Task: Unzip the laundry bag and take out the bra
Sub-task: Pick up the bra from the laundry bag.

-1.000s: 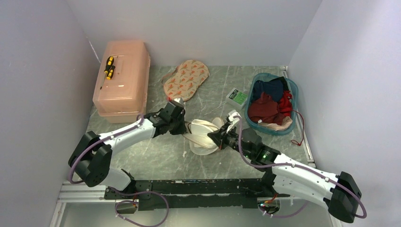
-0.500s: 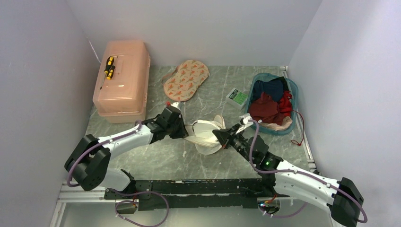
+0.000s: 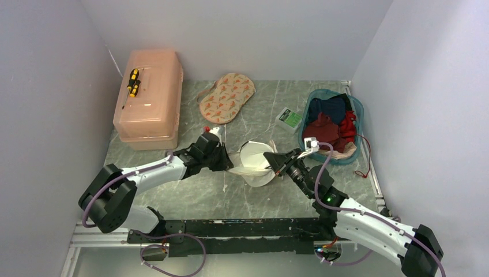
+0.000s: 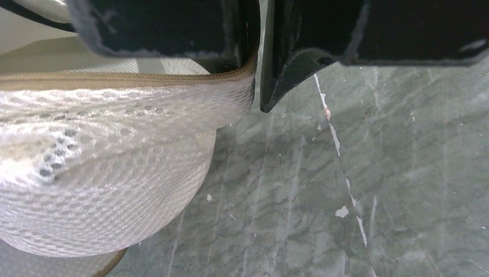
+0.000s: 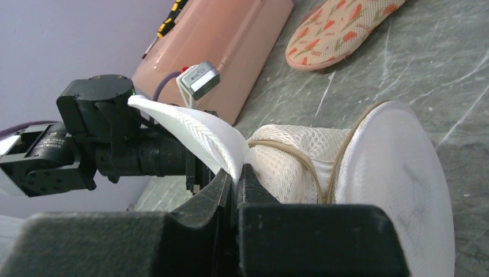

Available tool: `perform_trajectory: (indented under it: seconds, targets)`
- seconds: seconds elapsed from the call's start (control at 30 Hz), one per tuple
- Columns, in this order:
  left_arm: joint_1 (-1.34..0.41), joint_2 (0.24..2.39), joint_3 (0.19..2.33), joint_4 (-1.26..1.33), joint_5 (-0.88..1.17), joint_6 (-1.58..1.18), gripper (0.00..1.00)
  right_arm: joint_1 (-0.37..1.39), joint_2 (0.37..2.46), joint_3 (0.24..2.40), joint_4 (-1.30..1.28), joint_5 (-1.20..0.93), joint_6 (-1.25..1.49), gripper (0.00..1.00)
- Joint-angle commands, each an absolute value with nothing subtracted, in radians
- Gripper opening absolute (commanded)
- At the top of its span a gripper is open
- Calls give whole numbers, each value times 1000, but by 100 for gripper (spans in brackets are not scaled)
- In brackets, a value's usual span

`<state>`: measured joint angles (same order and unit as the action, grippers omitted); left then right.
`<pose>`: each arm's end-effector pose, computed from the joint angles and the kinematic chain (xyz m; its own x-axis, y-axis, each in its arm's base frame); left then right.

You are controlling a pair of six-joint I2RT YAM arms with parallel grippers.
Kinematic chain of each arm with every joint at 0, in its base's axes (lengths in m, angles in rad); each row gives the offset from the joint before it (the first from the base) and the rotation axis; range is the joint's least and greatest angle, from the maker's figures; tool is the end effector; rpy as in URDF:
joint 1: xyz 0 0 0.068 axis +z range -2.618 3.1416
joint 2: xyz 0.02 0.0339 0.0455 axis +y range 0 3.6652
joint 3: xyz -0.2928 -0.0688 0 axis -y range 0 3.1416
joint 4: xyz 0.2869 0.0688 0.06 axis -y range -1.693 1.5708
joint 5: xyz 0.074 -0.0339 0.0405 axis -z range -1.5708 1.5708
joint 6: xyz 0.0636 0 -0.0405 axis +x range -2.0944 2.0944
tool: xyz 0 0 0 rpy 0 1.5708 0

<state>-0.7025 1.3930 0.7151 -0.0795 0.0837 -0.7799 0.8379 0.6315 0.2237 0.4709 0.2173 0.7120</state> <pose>0.2478 -0.2167 0.1741 -0.8582 -0.1916 -0.4762 0.1220 0.8250 -0.5518 0.1485 0.1444 0.2362 -0.3482 0.5668 -0.7467 -0.4680 0.5850 0.6623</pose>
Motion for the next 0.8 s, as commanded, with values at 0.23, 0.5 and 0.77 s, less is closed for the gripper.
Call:
perform_trajectory:
  seconds: [0.23,0.5,0.77]
  targets:
    - [-838,1344,717,-30,2,-698,22,816,730,352,508,173,842,0]
    - [-878,1300,685,13,-46,-693,22,806,773,450,368,196,934,0]
    - [-882,1225,673,-106,-196,-694,24,772,646,402,276,285,982,0]
